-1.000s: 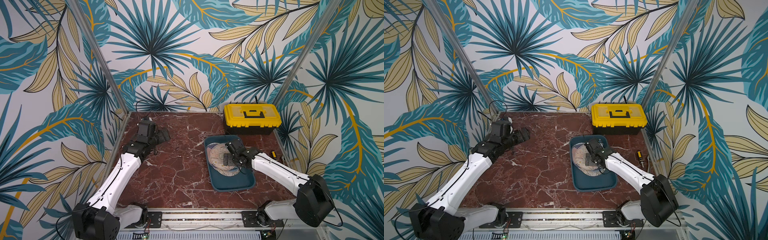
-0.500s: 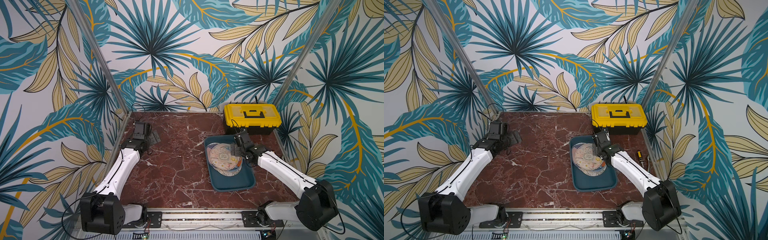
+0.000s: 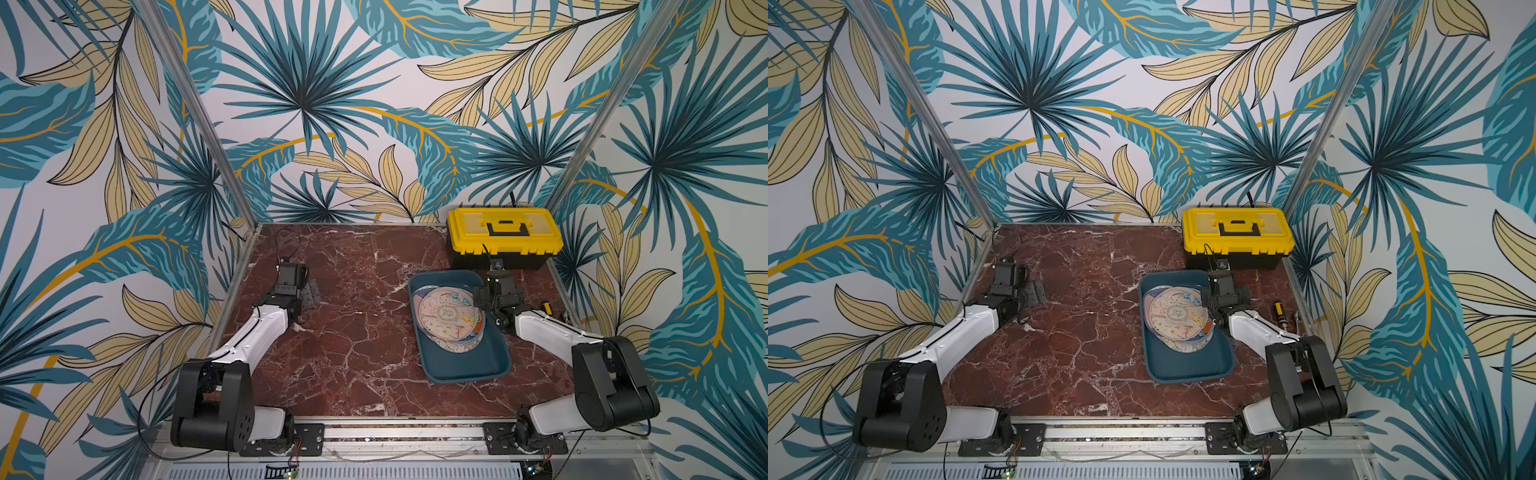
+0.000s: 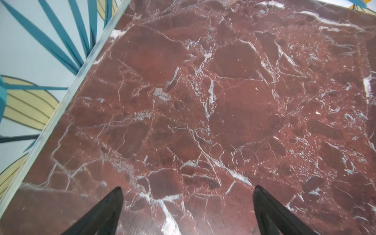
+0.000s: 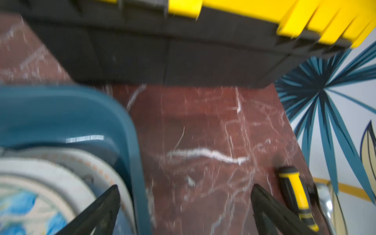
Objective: Put the coasters into the storage box
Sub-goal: Reset both arms
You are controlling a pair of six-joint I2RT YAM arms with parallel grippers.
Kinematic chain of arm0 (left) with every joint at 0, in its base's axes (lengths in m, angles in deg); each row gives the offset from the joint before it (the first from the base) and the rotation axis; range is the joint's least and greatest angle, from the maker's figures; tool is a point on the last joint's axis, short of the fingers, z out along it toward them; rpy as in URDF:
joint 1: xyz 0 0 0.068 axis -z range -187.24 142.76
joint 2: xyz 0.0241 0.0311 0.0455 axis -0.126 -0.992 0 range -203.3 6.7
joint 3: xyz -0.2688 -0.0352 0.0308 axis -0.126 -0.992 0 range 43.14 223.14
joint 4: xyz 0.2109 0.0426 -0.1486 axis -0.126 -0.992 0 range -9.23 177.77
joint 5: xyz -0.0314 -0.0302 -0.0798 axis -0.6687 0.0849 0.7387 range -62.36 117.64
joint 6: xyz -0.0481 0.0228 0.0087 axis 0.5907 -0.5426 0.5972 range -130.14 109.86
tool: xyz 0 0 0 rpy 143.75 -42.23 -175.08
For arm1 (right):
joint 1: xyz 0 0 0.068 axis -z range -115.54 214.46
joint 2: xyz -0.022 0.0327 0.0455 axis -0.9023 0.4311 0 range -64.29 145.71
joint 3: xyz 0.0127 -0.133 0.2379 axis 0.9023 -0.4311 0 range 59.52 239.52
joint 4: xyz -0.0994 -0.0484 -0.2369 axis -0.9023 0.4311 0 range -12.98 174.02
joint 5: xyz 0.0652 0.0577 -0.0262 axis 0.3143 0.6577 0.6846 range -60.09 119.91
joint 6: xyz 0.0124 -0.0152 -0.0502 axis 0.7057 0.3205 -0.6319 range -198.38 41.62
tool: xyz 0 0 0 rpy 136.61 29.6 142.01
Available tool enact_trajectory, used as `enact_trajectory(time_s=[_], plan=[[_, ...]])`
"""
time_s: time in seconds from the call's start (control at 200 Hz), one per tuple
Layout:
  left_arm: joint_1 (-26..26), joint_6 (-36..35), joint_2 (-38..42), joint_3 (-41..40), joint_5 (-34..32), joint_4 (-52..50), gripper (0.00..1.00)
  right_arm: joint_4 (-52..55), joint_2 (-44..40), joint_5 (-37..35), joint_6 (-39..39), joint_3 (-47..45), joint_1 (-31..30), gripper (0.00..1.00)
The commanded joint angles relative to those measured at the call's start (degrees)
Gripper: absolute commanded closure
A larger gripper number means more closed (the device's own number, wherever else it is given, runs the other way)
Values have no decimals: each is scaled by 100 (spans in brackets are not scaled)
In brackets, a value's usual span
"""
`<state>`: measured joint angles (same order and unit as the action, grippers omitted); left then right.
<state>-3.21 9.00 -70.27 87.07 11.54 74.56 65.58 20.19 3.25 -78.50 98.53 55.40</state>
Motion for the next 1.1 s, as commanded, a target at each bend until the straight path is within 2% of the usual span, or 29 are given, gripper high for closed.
enact_trajectory(time_s=[0.0,0.135,0.34,0.426,0.466,0.646,0.751,0.876,1.096], plan=[[-66,-542,382,-746,-122,1913,0,-1591,-7,198,-242,-506,92,1],[-76,-1334,473,-1516,338,3509,1,-3117,-91,224,-211,-1284,263,1],[-85,-1783,70,-2007,160,4816,1,-3539,-95,534,226,-1568,663,1],[-94,-1868,-49,-2207,304,5589,0,-4009,79,704,219,-1792,713,0],[-110,-1874,-171,-2204,366,5661,0,-4566,234,795,94,-1914,713,1],[-112,-1974,-1145,-2598,476,7354,0,-4261,165,558,238,-1838,721,1],[-112,-2055,-1084,-2570,660,7181,0,-4286,171,565,244,-1848,729,1],[-148,-1836,-1008,-2196,297,6344,0,-4310,173,565,236,-1860,730,0],[-216,-1677,-1023,-2132,168,6221,0,-4353,173,567,215,-1870,730,0]])
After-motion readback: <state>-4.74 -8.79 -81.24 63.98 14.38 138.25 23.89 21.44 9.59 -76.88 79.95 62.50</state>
